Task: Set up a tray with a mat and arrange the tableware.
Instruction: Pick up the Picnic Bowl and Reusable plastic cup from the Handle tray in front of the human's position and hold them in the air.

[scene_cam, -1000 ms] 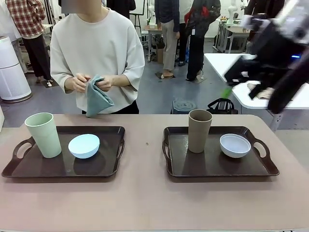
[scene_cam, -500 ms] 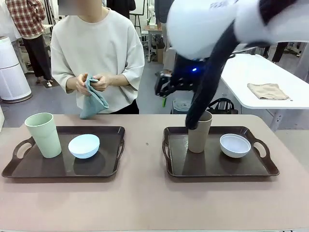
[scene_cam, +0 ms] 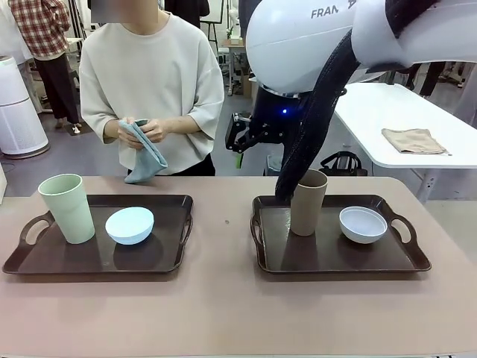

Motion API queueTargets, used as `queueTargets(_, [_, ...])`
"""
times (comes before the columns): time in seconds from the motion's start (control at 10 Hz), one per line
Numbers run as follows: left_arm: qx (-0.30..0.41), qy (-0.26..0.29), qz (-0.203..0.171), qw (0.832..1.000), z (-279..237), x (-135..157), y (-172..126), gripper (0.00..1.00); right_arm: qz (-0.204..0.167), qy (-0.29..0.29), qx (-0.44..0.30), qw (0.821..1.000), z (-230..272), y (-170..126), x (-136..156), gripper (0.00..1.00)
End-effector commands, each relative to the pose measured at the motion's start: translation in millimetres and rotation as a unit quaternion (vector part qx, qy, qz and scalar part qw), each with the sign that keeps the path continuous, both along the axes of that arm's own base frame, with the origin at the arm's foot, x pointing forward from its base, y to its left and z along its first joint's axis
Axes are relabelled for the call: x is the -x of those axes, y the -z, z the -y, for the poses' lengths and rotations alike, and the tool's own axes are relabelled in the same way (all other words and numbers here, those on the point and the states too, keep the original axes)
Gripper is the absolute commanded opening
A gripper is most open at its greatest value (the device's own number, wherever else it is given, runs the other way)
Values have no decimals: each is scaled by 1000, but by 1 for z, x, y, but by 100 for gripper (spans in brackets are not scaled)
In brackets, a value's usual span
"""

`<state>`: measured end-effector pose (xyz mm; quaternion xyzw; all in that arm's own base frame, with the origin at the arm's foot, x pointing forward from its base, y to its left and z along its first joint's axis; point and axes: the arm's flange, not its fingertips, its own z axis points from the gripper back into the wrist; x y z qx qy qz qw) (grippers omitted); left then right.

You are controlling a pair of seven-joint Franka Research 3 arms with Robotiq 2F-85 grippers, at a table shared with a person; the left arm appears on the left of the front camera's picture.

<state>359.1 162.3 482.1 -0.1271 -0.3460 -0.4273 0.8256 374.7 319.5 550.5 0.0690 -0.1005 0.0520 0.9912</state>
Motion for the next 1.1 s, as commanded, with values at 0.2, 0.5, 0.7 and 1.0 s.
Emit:
queueTargets(0.2, [5, -1, 6, 1000, 2, -2, -2, 100, 2, 7, 12, 1000, 0, 3, 1, 100])
queueTargets(0.5, [22, 128, 3, 992, 2, -38, 4, 100, -21, 0, 9, 1000, -23, 13, -27, 100])
queueTargets(0.7, [52, 190, 0, 980, -10, -64, 21, 100, -43, -56, 18, 997, -85, 24, -66, 100])
queueTargets(1.0, [43, 277, -31, 959, -37, -79, 35, 100, -75, -98, 26, 992, -156, 47, -98, 100])
